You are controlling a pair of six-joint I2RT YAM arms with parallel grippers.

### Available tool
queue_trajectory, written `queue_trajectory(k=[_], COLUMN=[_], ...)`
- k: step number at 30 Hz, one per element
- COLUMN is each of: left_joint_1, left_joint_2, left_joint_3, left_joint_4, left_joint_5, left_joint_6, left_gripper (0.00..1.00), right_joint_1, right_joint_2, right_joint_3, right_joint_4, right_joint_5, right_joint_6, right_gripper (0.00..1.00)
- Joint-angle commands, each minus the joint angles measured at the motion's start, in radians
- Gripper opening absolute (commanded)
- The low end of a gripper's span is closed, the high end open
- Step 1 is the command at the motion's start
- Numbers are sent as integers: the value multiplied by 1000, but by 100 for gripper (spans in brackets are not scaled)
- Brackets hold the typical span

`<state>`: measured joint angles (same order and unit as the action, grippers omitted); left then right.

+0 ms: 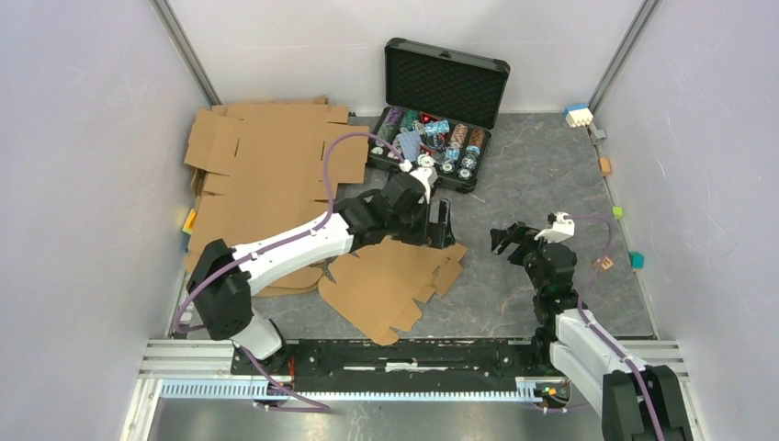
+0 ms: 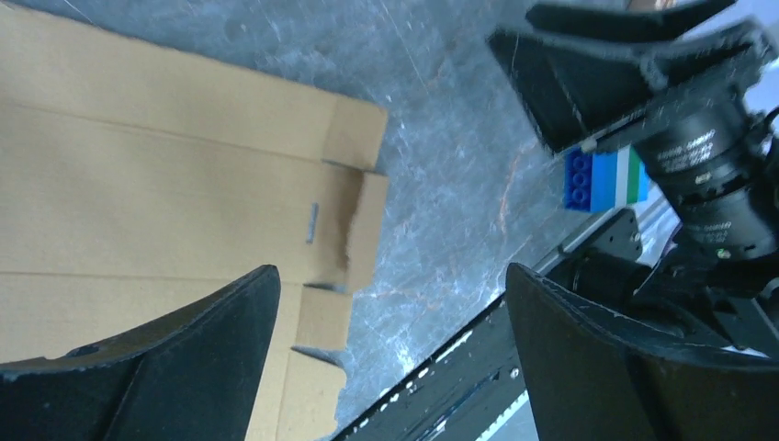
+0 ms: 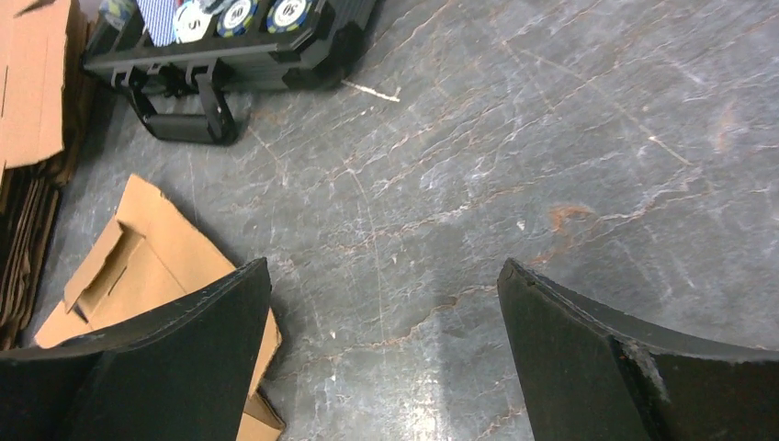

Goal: Fold the paper box

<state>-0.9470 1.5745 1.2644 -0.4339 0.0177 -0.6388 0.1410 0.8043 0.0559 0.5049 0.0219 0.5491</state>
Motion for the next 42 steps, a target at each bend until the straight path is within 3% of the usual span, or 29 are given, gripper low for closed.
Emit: queue_trajectory(k=[1,3,7,10,14,21,28,31,35,42], left_joint_1=[116,173,203,211,224,228,232,241,249,255], left_joint_2=[-54,-67,-46,8,81,212,269,290,275,216], left_joint_3=[-23,-38,-69,-85,-71,-42,-21,-14,-20,-66], left_joint_4=[69,44,13,25,48,44,26,3,2,46], left_joint_5=[114,79,-213,-354,-373,-386,-399,-413,-440,-415], left_joint_6=[57,97,259,330,414,437,432,419,400,384], left_gripper=[97,95,95,94,94,91,82,72,47,20], right_joint_1=[-3,-3,-3,-3,-4,-4,-3,-3,-3,49], right_joint_2=[45,58,93,124,136,108,1,-39,-55,44], right_joint_3=[57,57,62,72,83,94,93,88,56,97], right_joint_4=[5,17,34,27,15,-75,-212,-254,-249,-339], right_joint_5=[-79,-100,-126,-138,-142,-78,-88,-99,-159,-274], right_joint_6=[-27,-27,-19,-14,-19,-20,-49,-56,-33,-26], right_gripper=[98,98,98,98,98,98,98,98,98,98])
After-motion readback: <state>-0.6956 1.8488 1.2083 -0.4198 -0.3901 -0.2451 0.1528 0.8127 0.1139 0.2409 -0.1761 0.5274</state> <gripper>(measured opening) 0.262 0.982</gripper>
